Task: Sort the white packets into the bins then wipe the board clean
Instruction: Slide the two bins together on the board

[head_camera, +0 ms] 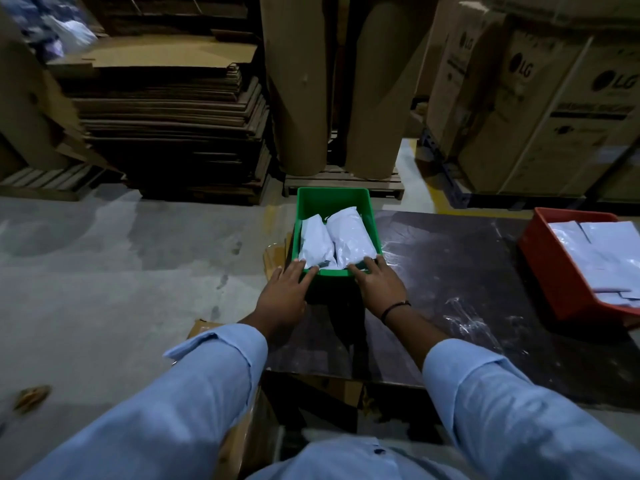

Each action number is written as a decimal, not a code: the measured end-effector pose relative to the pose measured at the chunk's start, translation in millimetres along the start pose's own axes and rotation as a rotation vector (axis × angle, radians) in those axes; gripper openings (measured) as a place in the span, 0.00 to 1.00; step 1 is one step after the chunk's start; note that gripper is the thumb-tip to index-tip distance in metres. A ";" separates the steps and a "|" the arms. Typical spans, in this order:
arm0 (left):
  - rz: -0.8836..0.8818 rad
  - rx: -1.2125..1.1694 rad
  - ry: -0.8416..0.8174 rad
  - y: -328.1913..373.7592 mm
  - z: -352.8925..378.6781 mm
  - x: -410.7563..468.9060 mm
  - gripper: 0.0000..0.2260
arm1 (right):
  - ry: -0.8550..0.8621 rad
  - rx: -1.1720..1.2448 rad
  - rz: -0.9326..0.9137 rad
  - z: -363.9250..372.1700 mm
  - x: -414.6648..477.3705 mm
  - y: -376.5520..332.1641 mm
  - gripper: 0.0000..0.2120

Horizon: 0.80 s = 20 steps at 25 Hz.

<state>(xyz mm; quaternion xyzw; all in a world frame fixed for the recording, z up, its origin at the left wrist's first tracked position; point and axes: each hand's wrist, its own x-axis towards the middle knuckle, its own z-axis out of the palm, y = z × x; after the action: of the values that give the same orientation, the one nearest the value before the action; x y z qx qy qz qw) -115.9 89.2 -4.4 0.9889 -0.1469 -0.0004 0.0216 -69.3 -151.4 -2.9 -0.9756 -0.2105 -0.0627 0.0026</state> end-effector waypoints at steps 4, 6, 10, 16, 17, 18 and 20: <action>0.014 -0.002 -0.014 -12.6 8.8 4.1 0.39 | -0.013 0.059 0.027 3.5 12.0 -10.0 0.23; 0.001 -0.007 -0.017 -17.0 9.6 11.6 0.40 | -0.035 0.082 0.029 1.7 23.0 -10.7 0.23; -0.021 0.000 -0.029 -28.5 5.7 34.0 0.40 | -0.065 0.113 0.015 -2.6 52.8 -6.0 0.23; -0.054 -0.012 -0.119 -47.7 -3.7 67.0 0.41 | -0.072 0.118 0.005 -0.7 85.8 -1.1 0.23; -0.056 -0.010 -0.131 -49.8 -5.4 70.5 0.42 | -0.071 0.114 0.008 0.2 89.7 -0.5 0.22; -0.056 -0.002 -0.141 -51.4 -7.3 73.3 0.42 | -0.068 0.110 0.011 0.9 92.8 -0.2 0.22; -0.048 0.012 -0.157 -54.5 -9.7 78.8 0.42 | -0.058 0.105 0.015 2.7 97.7 0.3 0.21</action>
<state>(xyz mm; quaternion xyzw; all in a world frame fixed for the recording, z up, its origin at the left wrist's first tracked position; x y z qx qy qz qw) -24.7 118.8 3.4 0.9892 -0.1243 -0.0774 0.0039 19.4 -111.5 6.5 -0.9770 -0.2063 -0.0231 0.0481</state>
